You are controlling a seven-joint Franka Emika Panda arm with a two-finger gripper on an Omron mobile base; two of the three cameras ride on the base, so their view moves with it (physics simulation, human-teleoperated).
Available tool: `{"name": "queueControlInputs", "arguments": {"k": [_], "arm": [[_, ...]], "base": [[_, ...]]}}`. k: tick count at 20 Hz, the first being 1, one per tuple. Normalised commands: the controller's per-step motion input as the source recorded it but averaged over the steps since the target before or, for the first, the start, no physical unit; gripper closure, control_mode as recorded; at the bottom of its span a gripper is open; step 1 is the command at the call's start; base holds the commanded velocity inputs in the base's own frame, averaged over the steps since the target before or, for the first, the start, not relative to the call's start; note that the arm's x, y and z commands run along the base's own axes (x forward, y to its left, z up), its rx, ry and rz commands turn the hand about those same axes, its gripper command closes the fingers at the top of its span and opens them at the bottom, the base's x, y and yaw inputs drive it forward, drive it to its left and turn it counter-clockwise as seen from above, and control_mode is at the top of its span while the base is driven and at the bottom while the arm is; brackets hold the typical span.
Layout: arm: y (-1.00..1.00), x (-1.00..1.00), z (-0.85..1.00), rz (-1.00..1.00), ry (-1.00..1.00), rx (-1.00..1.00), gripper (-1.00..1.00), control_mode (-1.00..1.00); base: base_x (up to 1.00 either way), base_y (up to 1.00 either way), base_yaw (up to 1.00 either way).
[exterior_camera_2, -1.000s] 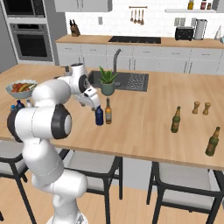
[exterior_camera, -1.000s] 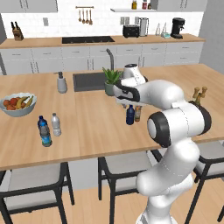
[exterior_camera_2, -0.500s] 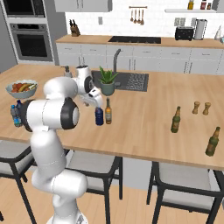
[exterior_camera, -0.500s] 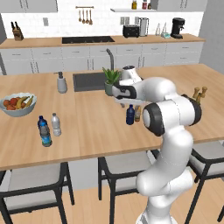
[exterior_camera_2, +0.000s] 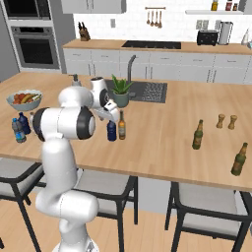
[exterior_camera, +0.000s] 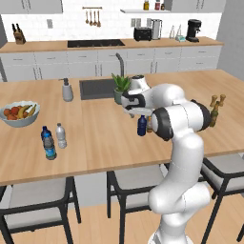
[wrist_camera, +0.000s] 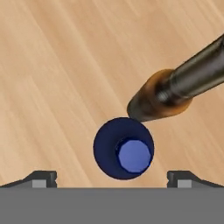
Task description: Move the plastic bottles in the middle to the plastics group, and the glass bottles in the middle to the glass group.
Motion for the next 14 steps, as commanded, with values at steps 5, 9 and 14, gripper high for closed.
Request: {"name": "queueControlInputs", "arguments": {"k": [5,9,14], "arm": [[-0.09,0.13,-0.12,0.0,0.01,0.0,-1.0,-1.0],[-0.03,-0.28,-0.01,0.0,0.0,0.0,-1.0,-1.0],[0.0,-0.11,0.0,0.0,0.0,0.0,-1.0,-1.0]], "base": [[0.0,0.0,0.0],[0.0,0.0,0.0],[0.0,0.0,0.0]]}}
